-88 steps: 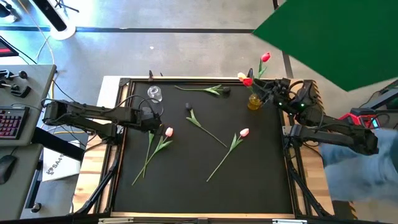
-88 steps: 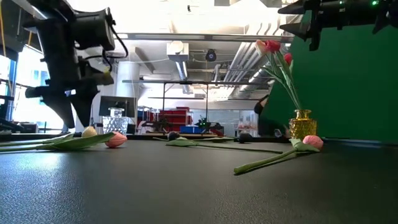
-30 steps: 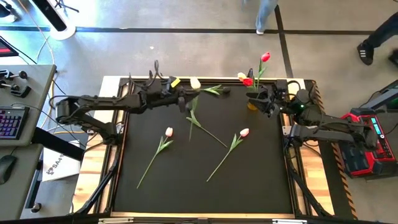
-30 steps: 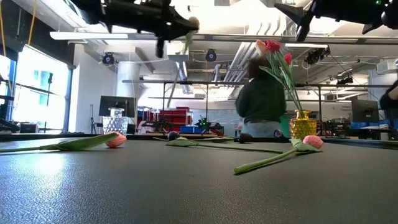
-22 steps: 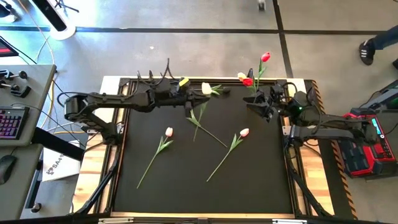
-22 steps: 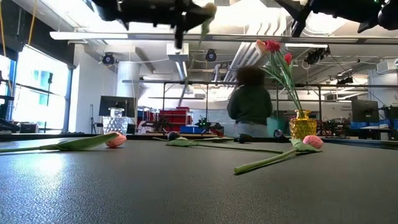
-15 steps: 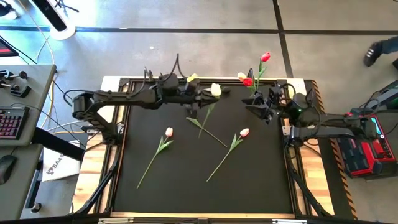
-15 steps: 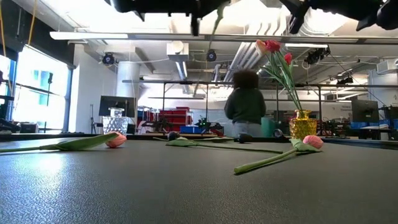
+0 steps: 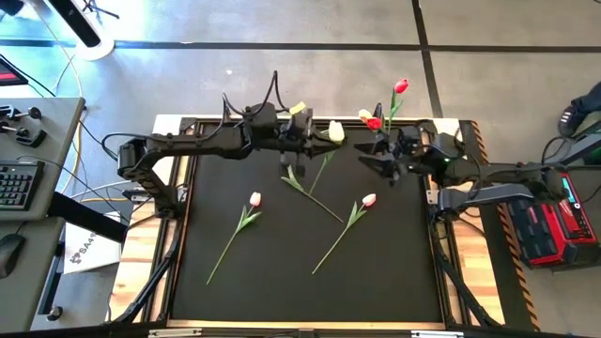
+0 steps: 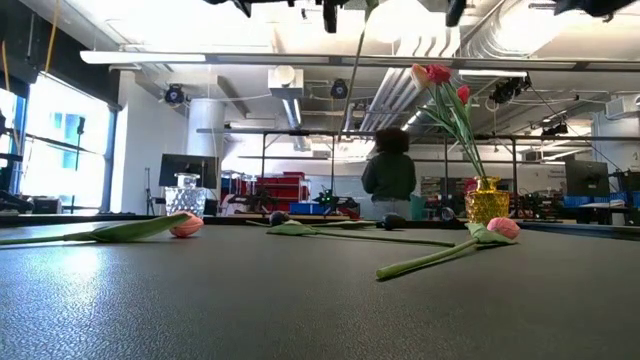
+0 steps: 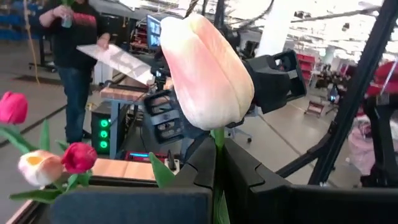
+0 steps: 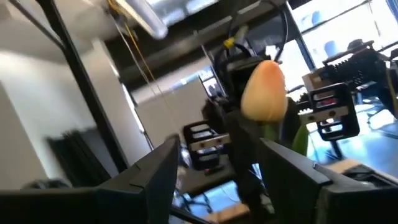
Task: Sort flowers into vase by color
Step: Put the orange flower into the yellow flower vase
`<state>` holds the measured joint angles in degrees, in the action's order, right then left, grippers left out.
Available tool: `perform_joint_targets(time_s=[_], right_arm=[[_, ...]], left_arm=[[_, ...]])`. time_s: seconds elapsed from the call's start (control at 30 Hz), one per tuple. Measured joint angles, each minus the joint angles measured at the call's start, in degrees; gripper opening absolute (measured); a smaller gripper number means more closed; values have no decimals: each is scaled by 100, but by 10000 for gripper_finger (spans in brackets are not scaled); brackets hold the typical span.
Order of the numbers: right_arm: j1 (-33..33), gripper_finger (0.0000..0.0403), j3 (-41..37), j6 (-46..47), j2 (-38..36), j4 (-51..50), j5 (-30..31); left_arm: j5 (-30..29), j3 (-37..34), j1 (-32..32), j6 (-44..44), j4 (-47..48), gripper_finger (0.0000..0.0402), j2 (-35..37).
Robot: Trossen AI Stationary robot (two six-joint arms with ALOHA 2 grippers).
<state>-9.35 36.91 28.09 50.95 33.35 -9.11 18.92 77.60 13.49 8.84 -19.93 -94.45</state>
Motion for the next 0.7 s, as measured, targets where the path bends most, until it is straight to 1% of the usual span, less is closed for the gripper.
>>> perform_joint_targets(time_s=[0.1,0.2,0.4,0.47,0.53,0.63,0.7], right_arm=[[109,208,481,-430,373,-482,169],[201,208,1012,-837,726,-1017,321],[302,208,1950,-1291,1205,-2177,309],[302,208,2160,-1316,1284,-2679,307],[300,208,2272,-1319,1324,-2968,299],[304,203,2308,-1319,1321,-2990,411],[302,190,2308,-1319,1311,-2963,457]], left_arm=[[-4,109,-123,-297,299,1,0],[-129,143,-218,-506,509,1,0],[-140,152,-207,-280,550,1,0],[-140,152,-204,-259,576,1,0],[-142,152,-202,-262,590,1,2],[-142,152,-200,-251,559,1,0],[-145,152,-193,-256,542,1,2]])
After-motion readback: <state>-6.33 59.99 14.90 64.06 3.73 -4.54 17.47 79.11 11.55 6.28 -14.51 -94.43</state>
